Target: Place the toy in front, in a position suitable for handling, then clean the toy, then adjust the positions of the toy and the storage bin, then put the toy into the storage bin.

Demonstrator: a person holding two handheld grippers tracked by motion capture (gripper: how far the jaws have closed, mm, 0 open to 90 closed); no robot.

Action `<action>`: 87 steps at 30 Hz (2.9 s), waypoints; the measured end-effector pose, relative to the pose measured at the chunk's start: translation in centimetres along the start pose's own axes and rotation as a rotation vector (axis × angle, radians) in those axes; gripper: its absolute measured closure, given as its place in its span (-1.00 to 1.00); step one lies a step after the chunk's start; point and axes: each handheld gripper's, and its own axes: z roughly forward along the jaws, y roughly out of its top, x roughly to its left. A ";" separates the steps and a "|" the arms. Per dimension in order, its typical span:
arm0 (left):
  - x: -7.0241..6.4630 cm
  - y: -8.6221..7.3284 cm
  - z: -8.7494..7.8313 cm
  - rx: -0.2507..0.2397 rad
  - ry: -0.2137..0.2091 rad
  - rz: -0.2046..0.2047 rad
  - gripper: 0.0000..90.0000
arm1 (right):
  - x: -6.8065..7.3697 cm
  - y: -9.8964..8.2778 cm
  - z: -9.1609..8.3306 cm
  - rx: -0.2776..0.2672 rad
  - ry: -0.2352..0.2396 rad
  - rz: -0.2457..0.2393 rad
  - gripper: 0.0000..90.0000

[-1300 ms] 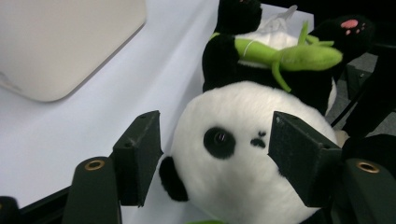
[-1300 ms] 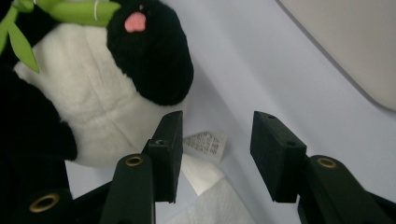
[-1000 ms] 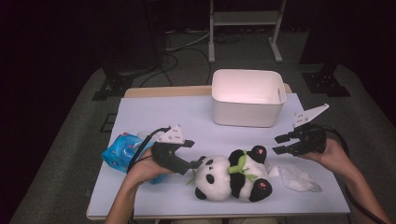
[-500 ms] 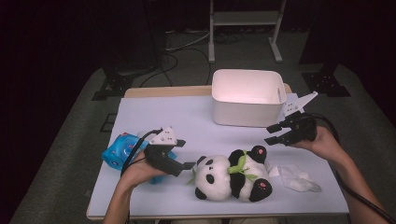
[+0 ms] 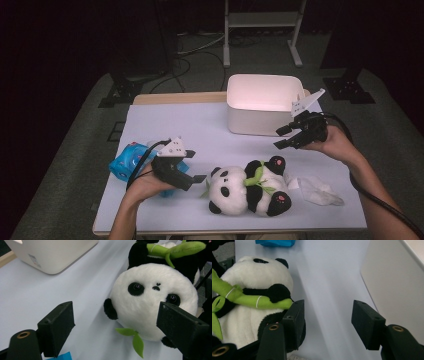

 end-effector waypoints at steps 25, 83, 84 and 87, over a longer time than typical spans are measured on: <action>-0.3 -0.2 -0.4 -0.001 0.003 -0.002 -0.73 | 0.0 1.3 0.5 0.016 0.010 -0.035 -0.08; 0.4 -0.8 -1.0 -0.006 0.009 -0.013 -0.77 | -2.4 6.4 1.7 0.055 0.018 -0.093 -0.07; 0.5 -0.8 -1.0 -0.009 0.009 -0.015 -0.77 | -2.5 6.6 1.6 0.060 0.014 -0.095 -0.07; 0.5 -0.8 -1.0 -0.009 0.010 -0.016 -0.77 | -2.9 7.0 1.4 0.066 0.001 -0.100 -0.07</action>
